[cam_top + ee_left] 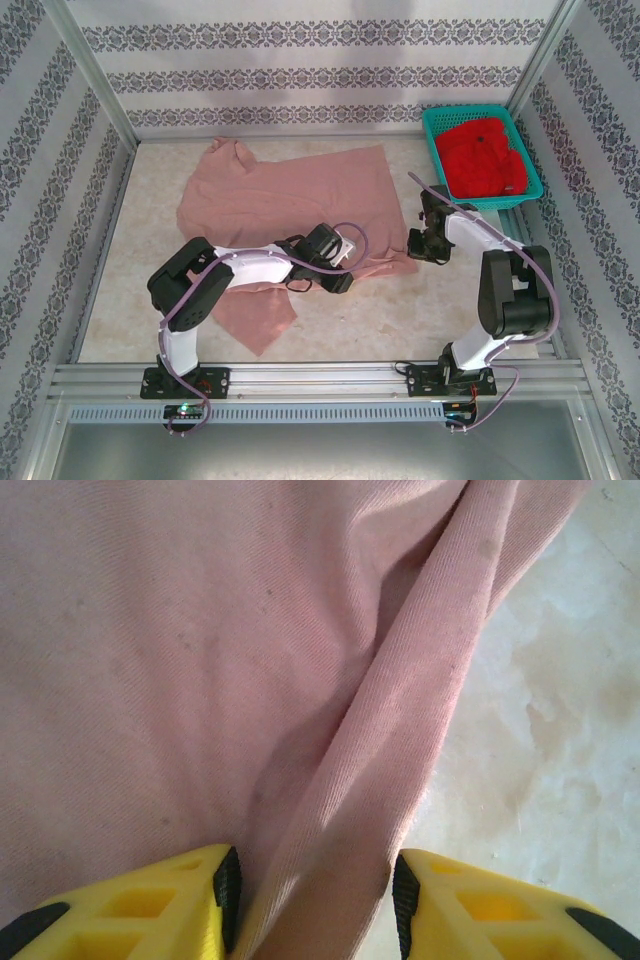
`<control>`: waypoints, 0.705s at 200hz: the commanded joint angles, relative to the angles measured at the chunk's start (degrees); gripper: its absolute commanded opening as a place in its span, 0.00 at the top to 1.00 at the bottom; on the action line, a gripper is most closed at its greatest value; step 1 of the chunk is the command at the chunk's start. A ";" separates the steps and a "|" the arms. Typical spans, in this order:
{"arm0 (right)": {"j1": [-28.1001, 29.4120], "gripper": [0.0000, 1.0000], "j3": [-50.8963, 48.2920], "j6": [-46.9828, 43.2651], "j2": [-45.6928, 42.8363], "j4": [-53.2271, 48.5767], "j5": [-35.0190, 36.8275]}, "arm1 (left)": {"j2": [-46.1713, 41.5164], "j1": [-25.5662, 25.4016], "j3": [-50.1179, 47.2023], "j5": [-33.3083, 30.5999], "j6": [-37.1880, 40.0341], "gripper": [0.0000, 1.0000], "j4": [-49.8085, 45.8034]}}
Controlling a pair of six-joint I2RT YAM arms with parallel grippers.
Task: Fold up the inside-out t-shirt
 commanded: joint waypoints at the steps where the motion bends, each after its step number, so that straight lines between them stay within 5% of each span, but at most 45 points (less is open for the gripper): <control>1: -0.35 0.74 -1.33 0.61 -0.79 -0.65 -3.02 | -1.51 0.64 -0.85 -0.60 -1.00 0.54 -3.03; 20: 0.68 0.61 -3.02 1.17 -2.20 -1.17 -2.98 | -1.61 0.65 -0.92 -0.38 -1.18 0.54 -2.88; 58: 1.11 0.59 -4.95 2.19 -0.69 0.73 -3.42 | -1.11 0.60 -0.63 0.05 -1.10 0.54 -2.86; 141: -0.04 1.00 -4.27 0.96 -2.28 0.74 -2.95 | -2.03 0.65 -1.04 -0.30 -1.13 0.53 -3.12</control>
